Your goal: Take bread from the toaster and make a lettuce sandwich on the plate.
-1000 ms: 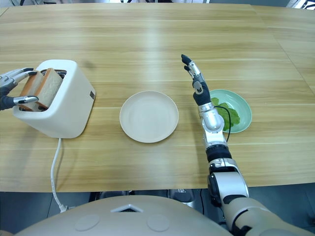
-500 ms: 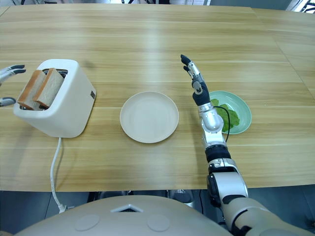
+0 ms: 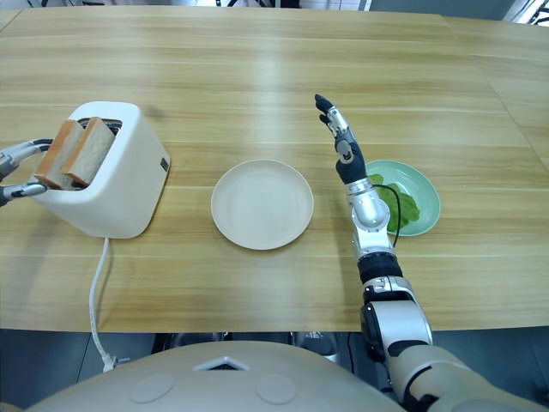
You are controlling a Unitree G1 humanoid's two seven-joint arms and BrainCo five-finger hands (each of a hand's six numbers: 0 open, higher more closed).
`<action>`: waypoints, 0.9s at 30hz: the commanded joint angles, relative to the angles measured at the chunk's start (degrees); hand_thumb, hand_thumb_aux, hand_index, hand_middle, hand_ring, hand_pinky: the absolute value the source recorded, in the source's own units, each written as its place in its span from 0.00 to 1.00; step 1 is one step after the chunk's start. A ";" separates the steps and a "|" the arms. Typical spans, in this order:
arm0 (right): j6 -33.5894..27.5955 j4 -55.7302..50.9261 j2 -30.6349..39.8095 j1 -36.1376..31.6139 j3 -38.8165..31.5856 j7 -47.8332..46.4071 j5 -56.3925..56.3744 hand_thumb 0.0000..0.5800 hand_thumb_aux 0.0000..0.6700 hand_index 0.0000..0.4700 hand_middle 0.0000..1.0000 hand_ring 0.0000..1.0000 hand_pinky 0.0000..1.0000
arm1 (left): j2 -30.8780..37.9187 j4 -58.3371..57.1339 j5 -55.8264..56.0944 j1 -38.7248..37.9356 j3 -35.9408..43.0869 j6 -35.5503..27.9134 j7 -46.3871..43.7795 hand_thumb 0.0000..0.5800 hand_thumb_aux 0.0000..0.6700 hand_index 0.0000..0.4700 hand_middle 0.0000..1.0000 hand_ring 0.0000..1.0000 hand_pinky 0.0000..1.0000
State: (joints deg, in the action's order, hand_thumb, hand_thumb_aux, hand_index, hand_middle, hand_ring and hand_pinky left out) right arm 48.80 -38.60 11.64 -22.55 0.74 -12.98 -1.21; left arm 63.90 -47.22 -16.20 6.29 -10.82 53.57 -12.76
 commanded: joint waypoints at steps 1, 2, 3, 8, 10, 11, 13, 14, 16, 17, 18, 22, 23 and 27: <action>-1.08 1.01 0.34 0.83 0.62 -0.47 -0.67 0.00 0.00 0.00 0.00 0.00 0.00 | 0.44 -2.99 -4.07 1.49 2.88 -1.46 2.44 0.00 0.00 0.00 0.00 0.00 0.00; -1.10 1.07 0.36 0.87 0.63 -0.49 -0.74 0.00 0.00 0.00 0.00 0.00 0.00 | 0.53 -3.75 -4.73 1.89 3.35 -1.72 3.16 0.00 0.00 0.00 0.00 0.00 0.00; -1.16 1.09 0.35 0.84 0.59 -0.53 -0.80 0.00 0.00 0.00 0.00 0.00 0.00 | 0.69 -4.46 -5.22 2.12 3.75 -1.74 3.84 0.00 0.00 0.00 0.00 0.00 0.00; -1.30 1.10 0.20 0.86 0.46 -0.67 -1.01 0.00 0.00 0.00 0.00 0.00 0.00 | 1.42 -5.87 -5.65 2.96 4.66 -1.09 5.97 0.00 0.00 0.00 0.00 0.00 0.00; -1.28 1.11 0.16 0.90 0.40 -0.71 -1.07 0.00 0.00 0.00 0.00 0.00 0.00 | 1.61 -6.04 -5.92 3.39 4.97 -0.77 7.01 0.05 0.02 0.02 0.00 0.00 0.00; -1.28 1.10 0.15 0.90 0.40 -0.71 -1.09 0.00 0.00 0.00 0.00 0.00 0.00 | 1.67 -6.05 -6.06 3.60 5.08 -0.50 7.51 0.16 0.08 0.08 0.00 0.00 0.00; -1.31 1.13 0.13 0.94 0.41 -0.73 -1.13 0.00 0.00 0.00 0.00 0.00 0.00 | 1.74 -5.88 -6.18 4.08 5.09 0.03 8.60 0.21 0.11 0.11 0.00 0.00 0.00; -1.33 1.14 0.12 0.96 0.42 -0.73 -1.12 0.00 0.00 0.00 0.00 0.00 0.00 | 1.79 -5.68 -6.33 4.28 5.08 0.12 9.15 0.37 0.21 0.20 0.00 0.00 0.00; -1.37 1.12 0.12 1.03 0.42 -0.80 -1.16 0.00 0.00 0.00 0.00 0.00 0.00 | 1.86 -5.04 -6.81 4.50 5.14 0.20 9.98 0.40 0.22 0.22 0.00 0.00 0.00; -1.46 1.14 0.06 1.01 0.36 -0.92 -1.23 0.00 0.00 0.00 0.00 0.00 0.00 | 1.94 -4.68 -6.85 4.23 5.06 0.33 10.18 0.39 0.22 0.21 0.00 0.00 0.00; -1.51 1.16 0.02 1.00 0.32 -1.00 -1.25 0.00 0.00 0.00 0.00 0.00 0.00 | 2.01 -4.25 -6.93 3.98 5.08 0.43 10.30 0.39 0.22 0.21 0.00 0.00 0.00; -1.60 1.40 0.04 1.16 0.40 -1.19 -1.48 0.00 0.00 0.00 0.00 0.00 0.00 | 2.06 -2.56 -7.65 3.49 5.47 0.12 10.63 0.25 0.13 0.13 0.00 0.00 0.00; -1.62 1.44 0.04 1.19 0.43 -1.23 -1.55 0.00 0.00 0.00 0.00 0.00 0.00 | 2.03 -2.26 -7.82 3.43 5.53 -0.03 10.69 0.25 0.13 0.13 0.00 0.00 0.00; -1.64 1.36 0.04 1.20 0.41 -1.25 -1.51 0.00 0.00 0.00 0.00 0.00 0.00 | 1.77 -1.40 -8.87 3.52 6.31 -0.85 10.86 0.33 0.18 0.18 0.00 0.00 0.00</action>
State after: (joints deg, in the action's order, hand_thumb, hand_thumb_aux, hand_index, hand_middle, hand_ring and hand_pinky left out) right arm 47.87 -37.89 11.58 -21.72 0.72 -13.90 -2.64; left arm 65.30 -49.81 -23.86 10.24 -5.69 53.30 -1.79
